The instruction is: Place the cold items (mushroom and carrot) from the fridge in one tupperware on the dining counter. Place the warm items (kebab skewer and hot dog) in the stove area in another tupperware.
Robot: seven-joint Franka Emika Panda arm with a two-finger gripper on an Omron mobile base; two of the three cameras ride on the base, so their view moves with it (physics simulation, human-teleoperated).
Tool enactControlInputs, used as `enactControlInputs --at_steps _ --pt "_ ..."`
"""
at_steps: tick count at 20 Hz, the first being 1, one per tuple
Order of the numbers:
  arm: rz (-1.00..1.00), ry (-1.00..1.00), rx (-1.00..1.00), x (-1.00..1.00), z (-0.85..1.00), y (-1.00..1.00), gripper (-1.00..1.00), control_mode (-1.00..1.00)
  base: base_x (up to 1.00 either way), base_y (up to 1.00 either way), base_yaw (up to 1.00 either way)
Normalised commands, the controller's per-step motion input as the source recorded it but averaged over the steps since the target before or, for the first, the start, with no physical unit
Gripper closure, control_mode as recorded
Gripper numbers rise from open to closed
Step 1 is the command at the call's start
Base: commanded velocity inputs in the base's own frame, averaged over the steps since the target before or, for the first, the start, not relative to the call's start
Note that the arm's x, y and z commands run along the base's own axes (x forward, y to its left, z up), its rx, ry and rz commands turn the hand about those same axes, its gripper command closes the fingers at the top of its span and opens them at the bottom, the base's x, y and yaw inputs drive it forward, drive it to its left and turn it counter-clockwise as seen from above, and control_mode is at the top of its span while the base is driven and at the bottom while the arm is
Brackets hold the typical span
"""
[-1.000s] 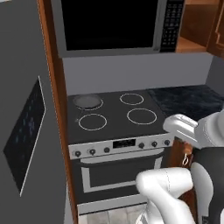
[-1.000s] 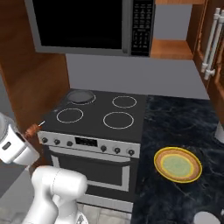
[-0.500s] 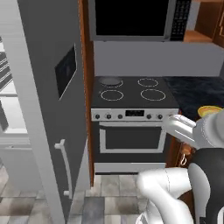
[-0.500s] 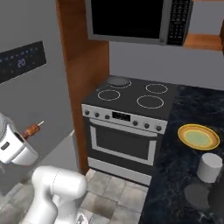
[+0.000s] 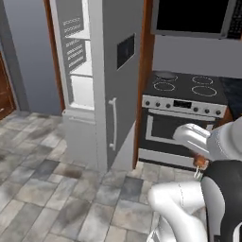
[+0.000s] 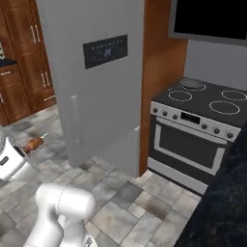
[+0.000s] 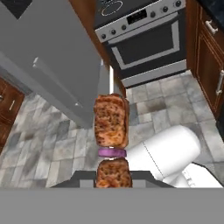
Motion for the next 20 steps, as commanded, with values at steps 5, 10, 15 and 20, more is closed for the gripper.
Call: enactControlInputs --at_steps 5,10,15,20 --pt "0.00 0.00 0.00 0.00 0.00 0.00 1.00 1.00 -0.87 0.29 0.61" --pt "0.00 0.00 0.00 0.00 0.00 0.00 1.00 1.00 -0.45 0.32 0.86" --pt "0.00 0.00 0.00 0.00 0.00 0.00 1.00 1.00 0.47 0.25 0.84" --pt "0.00 0.00 0.00 0.00 0.00 0.00 1.00 1.00 1.00 0.01 0.52"
